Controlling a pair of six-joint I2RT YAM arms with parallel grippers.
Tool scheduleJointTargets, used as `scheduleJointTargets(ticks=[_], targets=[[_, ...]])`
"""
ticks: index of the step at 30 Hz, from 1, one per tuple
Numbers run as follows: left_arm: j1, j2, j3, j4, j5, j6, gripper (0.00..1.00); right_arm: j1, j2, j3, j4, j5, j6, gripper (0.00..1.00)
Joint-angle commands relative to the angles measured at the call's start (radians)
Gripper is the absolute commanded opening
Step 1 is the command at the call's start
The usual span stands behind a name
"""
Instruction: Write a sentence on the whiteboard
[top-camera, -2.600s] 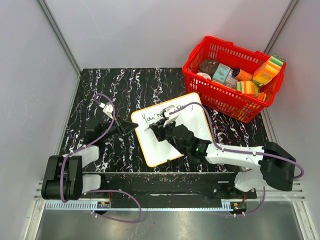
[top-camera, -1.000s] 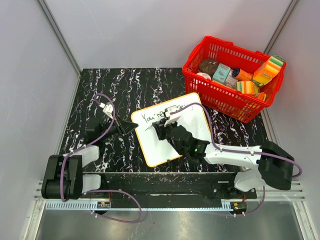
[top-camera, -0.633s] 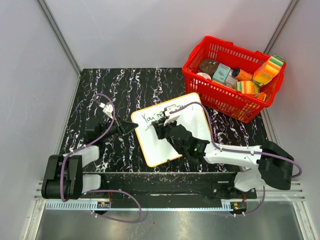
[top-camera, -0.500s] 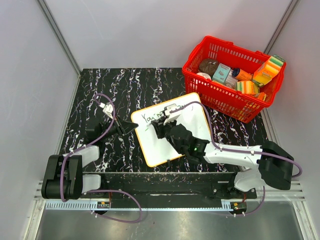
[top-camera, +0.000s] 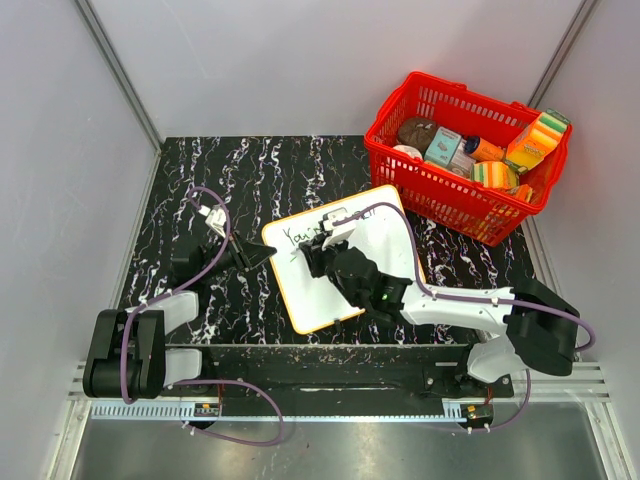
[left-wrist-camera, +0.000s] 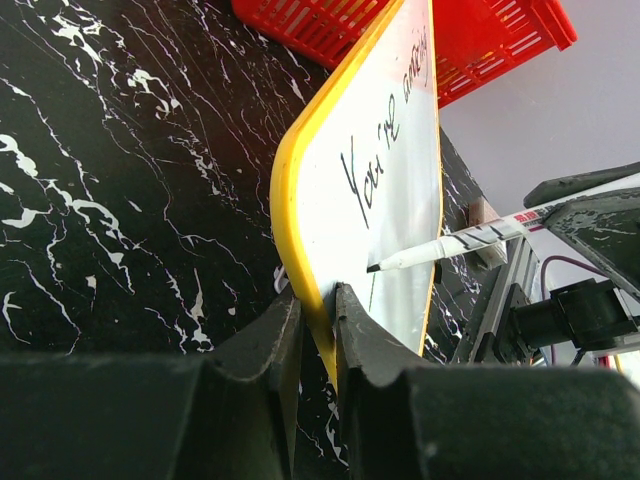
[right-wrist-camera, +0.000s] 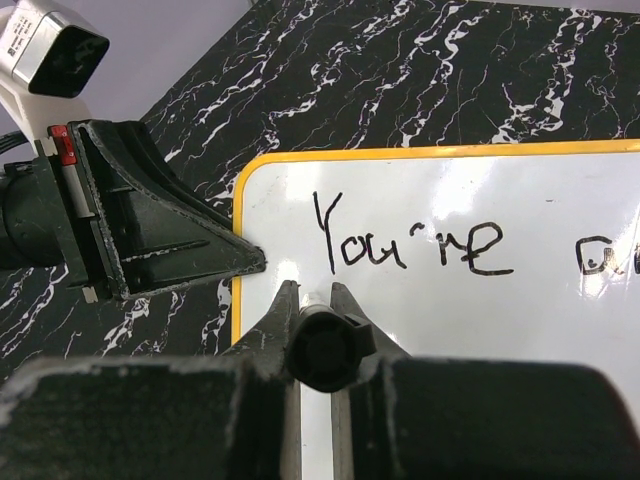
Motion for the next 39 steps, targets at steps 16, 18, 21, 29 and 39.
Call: scheduleJointTargets(ticks=[16, 18, 21, 29, 39], targets=[[-0.004, 0.014, 0.001, 0.015, -0.017, 0.076, 0.0, 0.001, -0.049, -0.046, -0.025, 0.02, 0.052, 0.0], [-0.004, 0.015, 0.002, 0.013, -0.017, 0.076, 0.0, 0.002, -0.052, -0.053, -0.029, 0.016, 0.058, 0.0], [-0.004, 0.016, 0.002, 0.015, -0.017, 0.076, 0.0, 0.001, -0.059, -0.064, -0.032, 0.02, 0.061, 0.0], [-0.004, 0.018, 0.004, 0.015, -0.017, 0.076, 0.0, 0.001, -0.068, -0.084, -0.041, 0.009, 0.074, 0.0], [-0.004, 0.019, 0.004, 0.015, -0.017, 0.076, 0.0, 0.001, -0.098, -0.116, -0.069, 0.001, 0.097, 0.0]])
